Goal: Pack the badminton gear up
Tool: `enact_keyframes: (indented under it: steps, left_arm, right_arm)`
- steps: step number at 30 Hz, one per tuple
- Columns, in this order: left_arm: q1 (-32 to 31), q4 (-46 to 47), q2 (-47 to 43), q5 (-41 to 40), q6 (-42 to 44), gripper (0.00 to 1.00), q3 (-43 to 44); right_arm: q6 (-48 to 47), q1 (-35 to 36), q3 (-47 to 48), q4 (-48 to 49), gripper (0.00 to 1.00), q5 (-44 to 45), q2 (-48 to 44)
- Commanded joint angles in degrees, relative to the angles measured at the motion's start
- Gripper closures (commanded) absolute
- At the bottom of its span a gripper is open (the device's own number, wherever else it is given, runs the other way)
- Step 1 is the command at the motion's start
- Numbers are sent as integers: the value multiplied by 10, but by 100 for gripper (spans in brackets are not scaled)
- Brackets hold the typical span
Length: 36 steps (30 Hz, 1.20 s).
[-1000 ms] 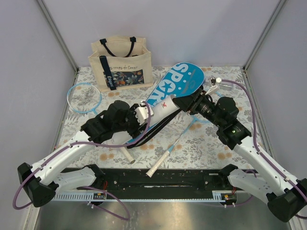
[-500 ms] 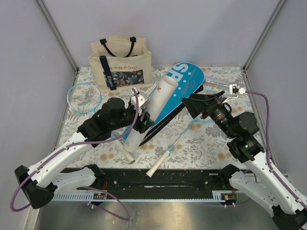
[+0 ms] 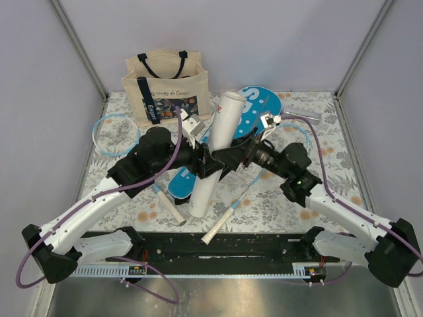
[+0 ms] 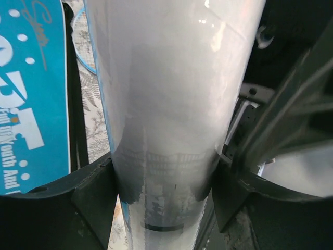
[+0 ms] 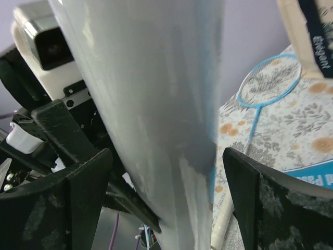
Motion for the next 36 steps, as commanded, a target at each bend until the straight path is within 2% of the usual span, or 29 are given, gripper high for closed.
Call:
enact_keyframes:
  steps: [1, 5, 9, 11, 13, 15, 17, 19, 24, 26, 30, 36]
  left_arm:
    - [-2, 50, 9, 43, -41, 59, 9]
    - [-1, 51, 2, 47, -46, 58, 1]
    - [-2, 46, -15, 36, -35, 50, -24]
    - [-2, 37, -23, 31, -29, 42, -35]
    - [-1, 30, -33, 31, -18, 28, -47]
    - [-1, 22, -45, 29, -5, 12, -55]
    - [-2, 8, -55, 23, 14, 1, -57]
    - [-2, -6, -67, 11, 33, 1, -57]
    - [-1, -15, -89, -24, 69, 1, -57]
    - [-1, -30, -88, -27, 85, 1, -51]
    - [-2, -54, -93, -64, 115, 1, -46]
    - [-1, -39, -115, -196, 121, 1, -89]
  right_arm:
    - [3, 34, 41, 68, 5, 14, 49]
    - [40, 34, 45, 78, 13, 43, 90]
    - [84, 33, 17, 113, 33, 85, 100]
    - [98, 33, -2, 136, 41, 110, 100]
    - [102, 33, -9, 151, 48, 124, 101]
    - [96, 31, -10, 151, 49, 134, 102]
    - [95, 20, -9, 137, 52, 147, 101]
    - [93, -2, -3, 111, 55, 140, 94]
    - [82, -80, -15, 0, 59, 141, 39]
    - [36, -107, -16, -79, 60, 154, 8]
    - [-81, -157, 40, -284, 59, 201, -28]
    - [-214, -265, 158, -543, 51, 208, 3]
